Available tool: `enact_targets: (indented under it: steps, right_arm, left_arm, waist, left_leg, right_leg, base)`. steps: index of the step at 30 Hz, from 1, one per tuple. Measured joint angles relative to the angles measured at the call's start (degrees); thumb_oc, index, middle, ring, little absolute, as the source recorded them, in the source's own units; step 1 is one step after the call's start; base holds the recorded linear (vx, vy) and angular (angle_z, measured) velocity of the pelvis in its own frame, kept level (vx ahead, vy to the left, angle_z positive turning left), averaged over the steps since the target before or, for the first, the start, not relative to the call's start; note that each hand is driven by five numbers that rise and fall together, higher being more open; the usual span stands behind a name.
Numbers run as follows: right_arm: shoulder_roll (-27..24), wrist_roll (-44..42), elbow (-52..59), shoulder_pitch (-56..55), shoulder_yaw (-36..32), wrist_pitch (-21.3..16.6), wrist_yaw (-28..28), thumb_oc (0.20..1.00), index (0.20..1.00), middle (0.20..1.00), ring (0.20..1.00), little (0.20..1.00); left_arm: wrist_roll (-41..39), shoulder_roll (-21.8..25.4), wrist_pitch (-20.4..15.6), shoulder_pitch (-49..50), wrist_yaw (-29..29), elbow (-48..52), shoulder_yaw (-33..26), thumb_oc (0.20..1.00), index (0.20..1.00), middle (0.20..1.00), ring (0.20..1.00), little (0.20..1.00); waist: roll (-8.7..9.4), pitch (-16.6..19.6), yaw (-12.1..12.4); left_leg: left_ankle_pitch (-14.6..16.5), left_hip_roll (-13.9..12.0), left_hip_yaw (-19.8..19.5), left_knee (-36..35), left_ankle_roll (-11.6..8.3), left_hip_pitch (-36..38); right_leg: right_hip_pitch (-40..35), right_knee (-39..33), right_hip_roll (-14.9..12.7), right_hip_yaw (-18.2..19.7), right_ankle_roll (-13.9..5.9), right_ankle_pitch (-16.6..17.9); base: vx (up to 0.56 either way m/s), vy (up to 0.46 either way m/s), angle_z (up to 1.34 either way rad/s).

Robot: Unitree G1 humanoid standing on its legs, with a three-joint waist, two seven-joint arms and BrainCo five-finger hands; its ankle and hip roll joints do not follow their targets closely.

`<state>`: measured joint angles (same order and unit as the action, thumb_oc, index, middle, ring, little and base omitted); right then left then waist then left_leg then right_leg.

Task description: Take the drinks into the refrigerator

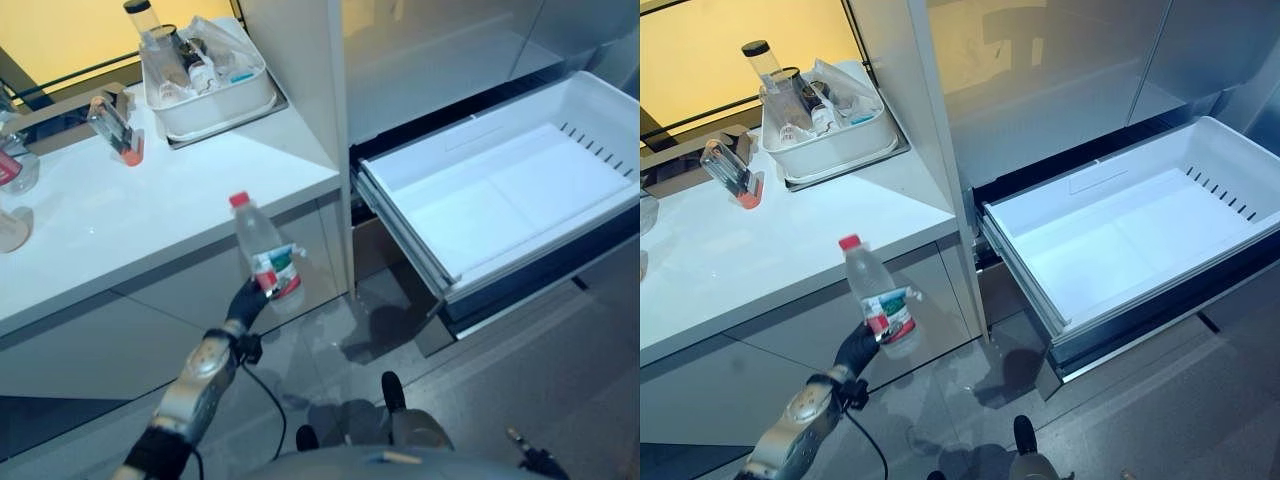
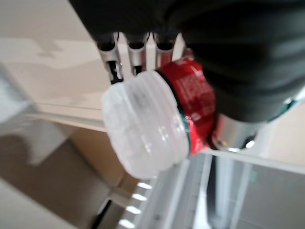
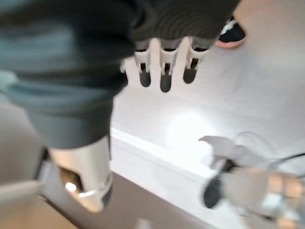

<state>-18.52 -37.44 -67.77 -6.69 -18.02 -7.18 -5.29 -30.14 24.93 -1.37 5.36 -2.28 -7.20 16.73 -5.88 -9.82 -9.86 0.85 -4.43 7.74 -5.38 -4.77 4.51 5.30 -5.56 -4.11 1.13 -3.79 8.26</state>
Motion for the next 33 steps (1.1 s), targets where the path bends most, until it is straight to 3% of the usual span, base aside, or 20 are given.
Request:
enact_targets:
  steps: [6,12,19,22,23,33]
  right_arm:
    - [-2.59,-1.07,9.33,0.27,-1.83,-2.41,-1.79,1.000,1.000,1.000,1.000,1.000]
    - [-2.71,-0.03,26.58,-1.79,-2.60,-4.88,-5.25,1.000,1.000,1.000,1.000,1.000]
    - [-1.60,10.35,55.82,-7.22,-1.93,-6.77,-5.88,1.000,1.000,1.000,1.000,1.000]
    - [-1.56,13.41,59.89,-6.84,-1.75,-6.73,-5.82,1.000,1.000,1.000,1.000,1.000]
    - [-1.53,14.82,66.03,-8.17,-1.52,-6.82,-5.12,1.000,1.000,1.000,1.000,1.000]
    - [-5.22,20.45,84.28,-7.05,-1.33,-7.32,1.71,1.000,1.000,1.000,1.000,1.000]
  left_arm:
    - [0.03,-0.16,-0.02,0.30,-0.84,0.15,-0.45,0.200,0.200,0.200,0.200,0.200]
    - [0.23,-0.60,-0.04,0.44,-1.70,0.92,-0.76,0.200,0.200,0.200,0.200,0.200]
    - [2.57,-3.76,-0.07,2.33,-1.78,1.12,-3.92,0.200,0.200,0.200,0.200,0.200]
    - [3.13,-3.97,-0.10,2.61,-1.88,1.18,-4.29,0.200,0.200,0.200,0.200,0.200]
    - [3.69,-4.19,-0.15,3.26,-1.73,1.18,-4.91,0.200,0.200,0.200,0.200,0.200]
    - [5.09,-4.47,-0.15,5.81,-1.84,1.17,-7.16,0.200,0.200,0.200,0.200,0.200]
  waist:
    - [0.07,0.01,0.12]
    - [-0.02,0.27,-0.31]
    - [0.52,1.50,-0.45]
    - [1.68,2.77,-0.31]
    - [1.70,2.96,-0.41]
    - [3.52,4.85,-0.18]
  left_leg:
    - [0.20,0.00,0.04,-0.04,0.10,0.84]
    - [0.48,0.01,0.17,-0.05,0.47,0.87]
    - [0.59,0.08,1.49,-0.02,0.18,1.80]
    - [0.60,0.06,1.51,-0.02,0.18,1.74]
    - [0.61,0.14,1.51,-0.03,0.20,1.73]
    - [0.62,0.19,1.52,-0.02,0.21,1.64]
  right_leg:
    - [-1.13,-0.01,0.00,0.06,-0.34,-0.35]
    - [-1.08,0.02,0.07,0.33,-0.28,-0.34]
    - [-0.94,0.26,0.26,1.64,-0.27,-0.18]
    - [-0.86,0.26,0.29,1.65,-0.36,-0.25]
    - [-0.83,0.26,0.19,1.66,-0.37,-0.26]
    - [-0.98,0.26,0.13,1.70,-0.40,-0.24]
  base:
    - [0.00,0.000,0.00]
    - [0.00,0.002,-0.01]
    - [0.00,0.014,-0.09]
    - [0.00,0.000,0.00]
    - [0.00,0.000,0.00]
    - [0.00,0.000,0.00]
